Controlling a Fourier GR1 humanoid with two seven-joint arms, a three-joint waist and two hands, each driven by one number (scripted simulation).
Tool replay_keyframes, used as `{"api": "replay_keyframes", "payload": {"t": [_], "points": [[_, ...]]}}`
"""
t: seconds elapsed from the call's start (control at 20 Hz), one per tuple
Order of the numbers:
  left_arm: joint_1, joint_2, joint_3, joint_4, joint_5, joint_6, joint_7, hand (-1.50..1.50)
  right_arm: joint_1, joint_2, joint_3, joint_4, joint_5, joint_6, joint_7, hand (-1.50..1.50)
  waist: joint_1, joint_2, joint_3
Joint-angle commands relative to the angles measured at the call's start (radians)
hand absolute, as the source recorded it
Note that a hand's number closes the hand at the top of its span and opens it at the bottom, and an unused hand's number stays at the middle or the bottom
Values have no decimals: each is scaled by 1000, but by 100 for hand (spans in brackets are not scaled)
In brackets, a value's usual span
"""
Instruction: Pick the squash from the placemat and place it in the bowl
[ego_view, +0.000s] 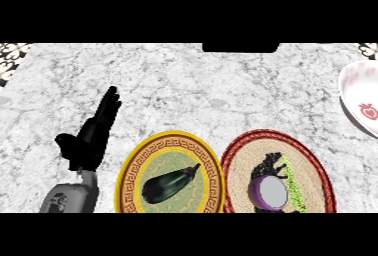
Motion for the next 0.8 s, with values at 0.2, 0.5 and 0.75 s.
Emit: {"api": "replay_keyframes", "payload": {"t": [0.2,0.5,0.75], "points": [[-11,-31,-26,23,-28,18,-21,0,52,-81,46,338,260,-91,-342,150,2,4,1],[27,-5,1,49,-17,-9,-83,0,-79,-104,19,697,318,-203,-489,150,8,5,1],[74,5,-11,-84,10,-32,15,0,-109,-112,25,954,383,-300,-666,150,11,2,1]]}}
